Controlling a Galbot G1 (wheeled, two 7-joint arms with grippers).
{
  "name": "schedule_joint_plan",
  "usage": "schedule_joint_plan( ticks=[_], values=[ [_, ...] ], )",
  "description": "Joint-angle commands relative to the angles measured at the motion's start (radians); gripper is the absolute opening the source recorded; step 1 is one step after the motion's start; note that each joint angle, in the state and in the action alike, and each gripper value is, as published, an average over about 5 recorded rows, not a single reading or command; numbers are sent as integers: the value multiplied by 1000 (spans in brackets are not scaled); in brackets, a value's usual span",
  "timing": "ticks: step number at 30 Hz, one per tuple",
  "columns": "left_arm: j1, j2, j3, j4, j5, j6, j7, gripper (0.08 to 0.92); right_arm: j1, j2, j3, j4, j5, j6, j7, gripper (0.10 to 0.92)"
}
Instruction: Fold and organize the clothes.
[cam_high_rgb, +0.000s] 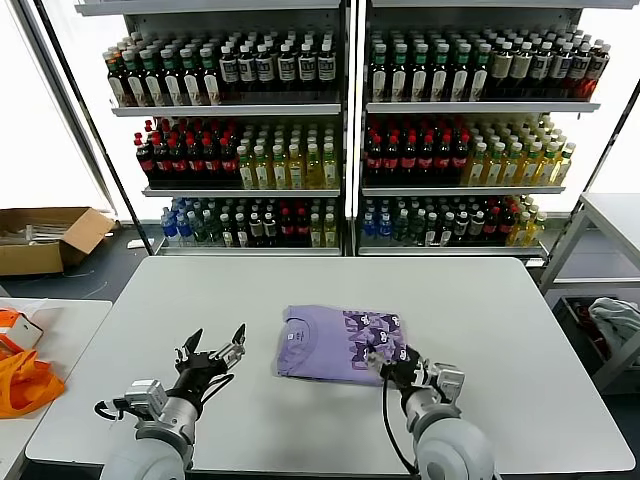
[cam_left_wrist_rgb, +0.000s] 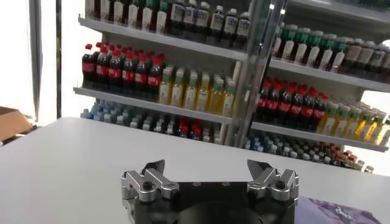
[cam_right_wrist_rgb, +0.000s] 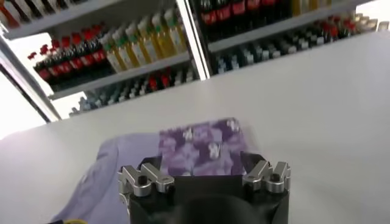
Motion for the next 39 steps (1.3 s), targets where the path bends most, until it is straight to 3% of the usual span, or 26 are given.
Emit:
schedule_joint_plan(
  ticks=[1, 10, 33, 39],
  values=[
    [5, -27, -25, -14, 66, -58, 16, 823, 40, -78, 88, 3, -473, 19, -211, 823],
    [4, -64, -6, 41, 258, -136, 21, 823, -96, -112, 247, 2, -433, 70, -222, 823],
    [2, -51, -22, 25, 220, -128, 19, 822, -101, -56, 247, 54, -422, 62, -204, 823],
    [1, -58, -32, 0, 232, -120, 53, 823, -103, -62, 256, 60, -418, 56, -204, 823]
  ],
)
